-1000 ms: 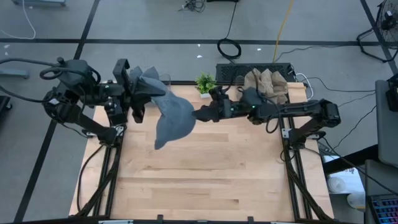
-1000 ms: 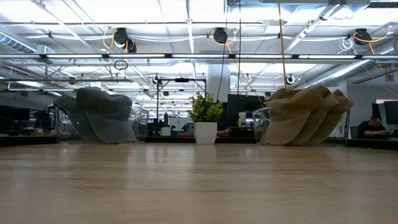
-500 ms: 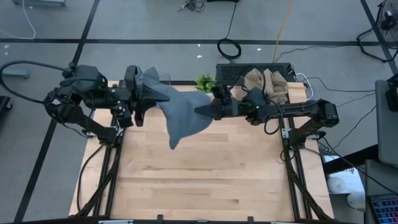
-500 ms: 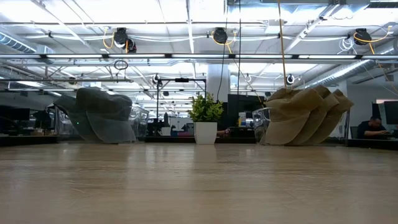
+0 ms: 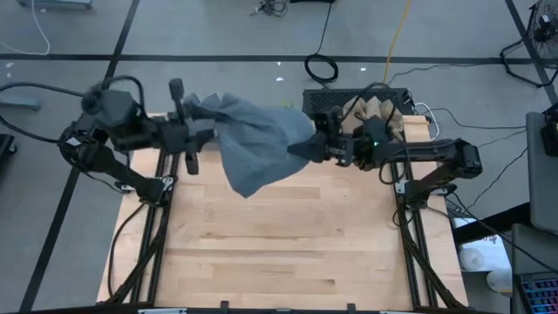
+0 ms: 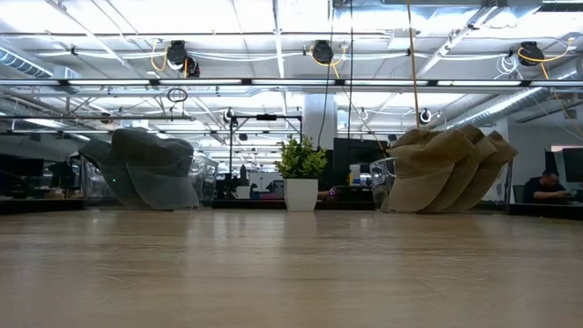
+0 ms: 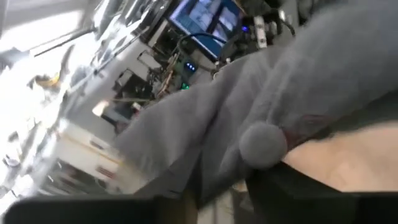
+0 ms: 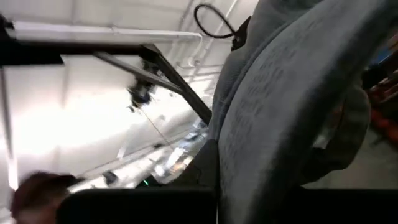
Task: Pick & Place hat
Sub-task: Put the blue cap into the left transparent bin
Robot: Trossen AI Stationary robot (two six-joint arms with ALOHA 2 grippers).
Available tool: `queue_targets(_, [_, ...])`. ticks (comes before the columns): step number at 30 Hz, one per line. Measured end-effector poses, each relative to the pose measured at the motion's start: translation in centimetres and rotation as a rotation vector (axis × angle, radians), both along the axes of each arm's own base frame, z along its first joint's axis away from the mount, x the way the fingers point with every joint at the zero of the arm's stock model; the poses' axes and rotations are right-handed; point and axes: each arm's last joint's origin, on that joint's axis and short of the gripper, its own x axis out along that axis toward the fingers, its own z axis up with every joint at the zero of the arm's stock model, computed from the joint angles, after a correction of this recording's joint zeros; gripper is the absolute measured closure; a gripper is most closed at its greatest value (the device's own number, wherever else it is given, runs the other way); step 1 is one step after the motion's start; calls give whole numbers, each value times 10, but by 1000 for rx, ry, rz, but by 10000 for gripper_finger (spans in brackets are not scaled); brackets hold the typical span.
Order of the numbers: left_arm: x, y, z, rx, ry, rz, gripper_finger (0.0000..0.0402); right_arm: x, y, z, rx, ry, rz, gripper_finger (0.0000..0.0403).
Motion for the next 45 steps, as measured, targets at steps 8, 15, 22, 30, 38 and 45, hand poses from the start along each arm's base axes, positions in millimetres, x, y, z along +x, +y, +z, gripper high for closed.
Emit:
queue_targets(8, [-40,4,12,-391,-149,-27,200,-23,-32,13,-221,-1,-208,401])
queue_targets(15, [-57,12,16,-859,-279,9,151,-27,-40,13,-415,-48,-323,402])
queue_targets(22, [-44,18,13,-1079,-337,60,136,-23,-41,7,-554,-31,-405,402])
queue_targets(30, [-23,27,3,-1230,-284,108,135,-23,-41,7,-616,-59,-446,402])
queue_targets(38, [3,25,-6,-1296,-158,31,135,-23,-41,6,-622,-58,-446,403])
queue_targets(45, [11,20,-8,-1359,-44,-117,135,-23,-41,4,-627,-23,-432,403])
